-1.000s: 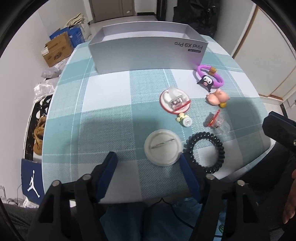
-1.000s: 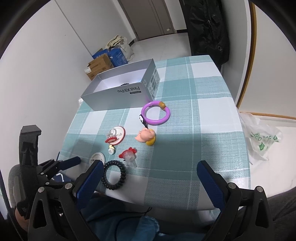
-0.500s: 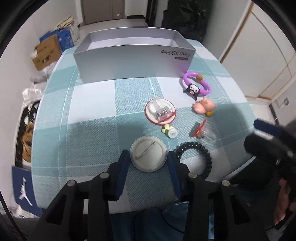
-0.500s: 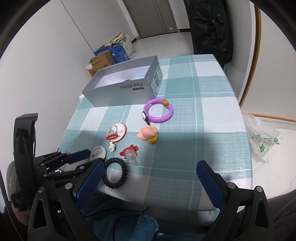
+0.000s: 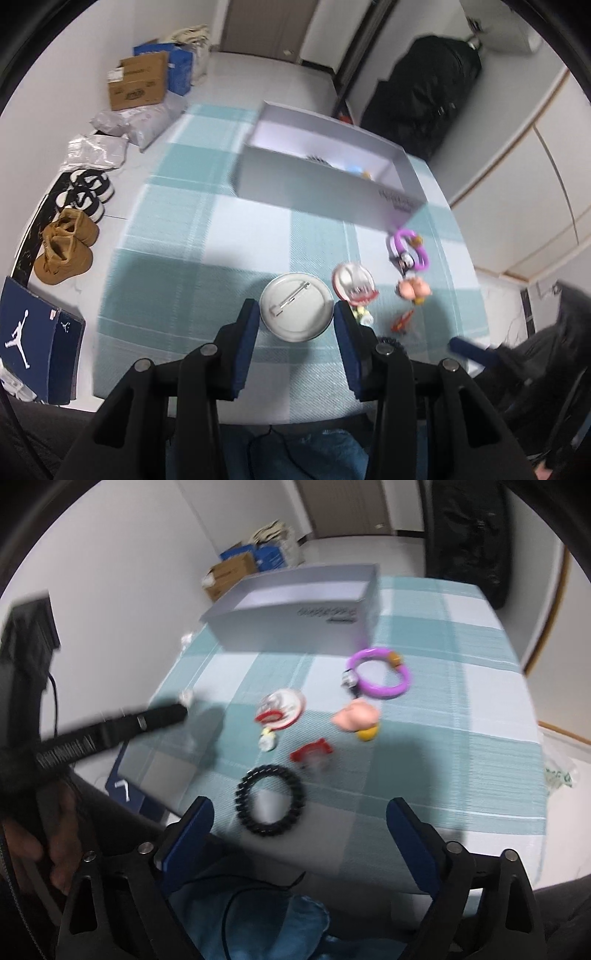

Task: Organize jewelry
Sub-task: 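Grasp the white round badge with the left gripper while the right grasps the other hair tie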

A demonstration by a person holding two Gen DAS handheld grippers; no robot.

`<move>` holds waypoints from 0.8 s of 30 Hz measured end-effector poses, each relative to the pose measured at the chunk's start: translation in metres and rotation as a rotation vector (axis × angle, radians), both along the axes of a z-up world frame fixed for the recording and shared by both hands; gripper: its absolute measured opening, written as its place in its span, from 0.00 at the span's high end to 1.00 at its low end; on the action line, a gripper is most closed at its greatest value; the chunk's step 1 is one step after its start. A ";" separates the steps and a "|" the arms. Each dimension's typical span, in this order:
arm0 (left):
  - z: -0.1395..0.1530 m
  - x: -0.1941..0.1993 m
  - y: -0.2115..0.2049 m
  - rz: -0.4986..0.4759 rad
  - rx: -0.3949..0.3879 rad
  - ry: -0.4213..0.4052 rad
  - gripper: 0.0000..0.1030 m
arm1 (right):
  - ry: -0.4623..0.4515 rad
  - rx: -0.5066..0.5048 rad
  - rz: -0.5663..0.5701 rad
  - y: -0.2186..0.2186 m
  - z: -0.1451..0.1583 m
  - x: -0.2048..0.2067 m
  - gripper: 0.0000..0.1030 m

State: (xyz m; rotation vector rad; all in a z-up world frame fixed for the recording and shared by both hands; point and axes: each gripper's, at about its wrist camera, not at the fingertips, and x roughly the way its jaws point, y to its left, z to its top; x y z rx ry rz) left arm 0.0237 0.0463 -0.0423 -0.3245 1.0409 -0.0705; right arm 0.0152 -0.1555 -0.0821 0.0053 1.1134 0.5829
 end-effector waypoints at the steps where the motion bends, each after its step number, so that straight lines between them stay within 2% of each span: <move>1: 0.001 -0.001 0.003 0.015 -0.004 -0.007 0.65 | 0.001 -0.015 0.013 0.006 -0.002 0.000 0.14; 6: 0.000 0.000 0.013 0.065 -0.035 -0.021 0.65 | -0.027 -0.109 0.009 0.028 -0.012 -0.002 0.25; 15: -0.001 -0.003 0.030 0.097 -0.080 -0.022 0.65 | -0.102 -0.247 0.057 0.065 -0.017 -0.008 0.32; 21: -0.002 -0.001 0.032 0.094 -0.094 -0.016 0.65 | -0.128 -0.244 0.088 0.067 -0.016 -0.008 0.48; 24: -0.002 0.000 0.030 0.091 -0.093 -0.019 0.65 | -0.121 -0.231 0.082 0.063 -0.015 -0.008 0.52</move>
